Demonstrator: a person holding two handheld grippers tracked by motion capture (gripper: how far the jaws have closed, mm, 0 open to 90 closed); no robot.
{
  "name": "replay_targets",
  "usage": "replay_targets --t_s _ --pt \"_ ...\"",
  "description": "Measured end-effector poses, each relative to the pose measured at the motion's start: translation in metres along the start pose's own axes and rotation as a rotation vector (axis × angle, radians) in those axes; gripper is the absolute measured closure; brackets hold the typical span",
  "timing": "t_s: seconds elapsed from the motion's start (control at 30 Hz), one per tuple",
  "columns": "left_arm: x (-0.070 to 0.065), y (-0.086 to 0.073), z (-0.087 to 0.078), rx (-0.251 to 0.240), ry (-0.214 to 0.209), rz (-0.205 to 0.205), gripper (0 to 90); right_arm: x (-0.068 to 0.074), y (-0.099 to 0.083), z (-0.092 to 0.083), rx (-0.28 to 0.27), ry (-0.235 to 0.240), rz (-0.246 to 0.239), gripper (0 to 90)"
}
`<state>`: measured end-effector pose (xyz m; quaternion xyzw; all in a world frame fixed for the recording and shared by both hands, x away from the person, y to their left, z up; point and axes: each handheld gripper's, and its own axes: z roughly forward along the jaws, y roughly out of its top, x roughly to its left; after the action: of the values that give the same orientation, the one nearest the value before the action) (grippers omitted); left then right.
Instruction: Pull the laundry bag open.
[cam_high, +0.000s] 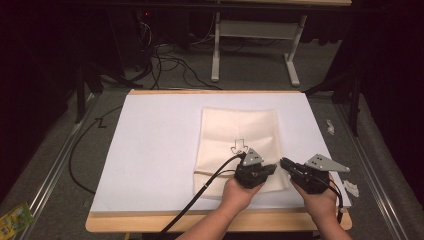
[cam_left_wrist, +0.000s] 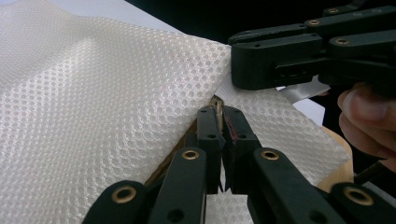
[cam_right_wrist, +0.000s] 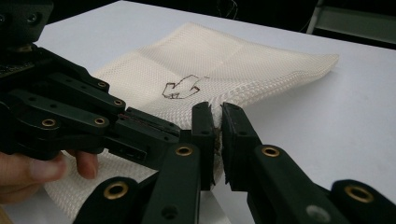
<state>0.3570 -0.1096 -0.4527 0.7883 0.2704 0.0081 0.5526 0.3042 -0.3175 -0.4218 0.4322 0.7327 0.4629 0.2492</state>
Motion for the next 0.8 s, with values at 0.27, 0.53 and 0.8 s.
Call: replay_targets --t_s 0.27,0.53,0.8 --pt "0.001 -0.001 -0.003 0.029 0.003 0.014 87.1 0.001 -0.002 0.000 0.011 -0.002 0.006 85.7" --pt "0.002 -0.001 -0.007 0.050 0.015 0.033 87.3 0.003 -0.001 0.000 0.015 -0.007 -0.003 85.9" --pt "0.007 -0.002 -0.014 0.067 0.028 0.045 87.4 -0.001 0.000 -0.003 0.005 -0.020 0.016 86.0"
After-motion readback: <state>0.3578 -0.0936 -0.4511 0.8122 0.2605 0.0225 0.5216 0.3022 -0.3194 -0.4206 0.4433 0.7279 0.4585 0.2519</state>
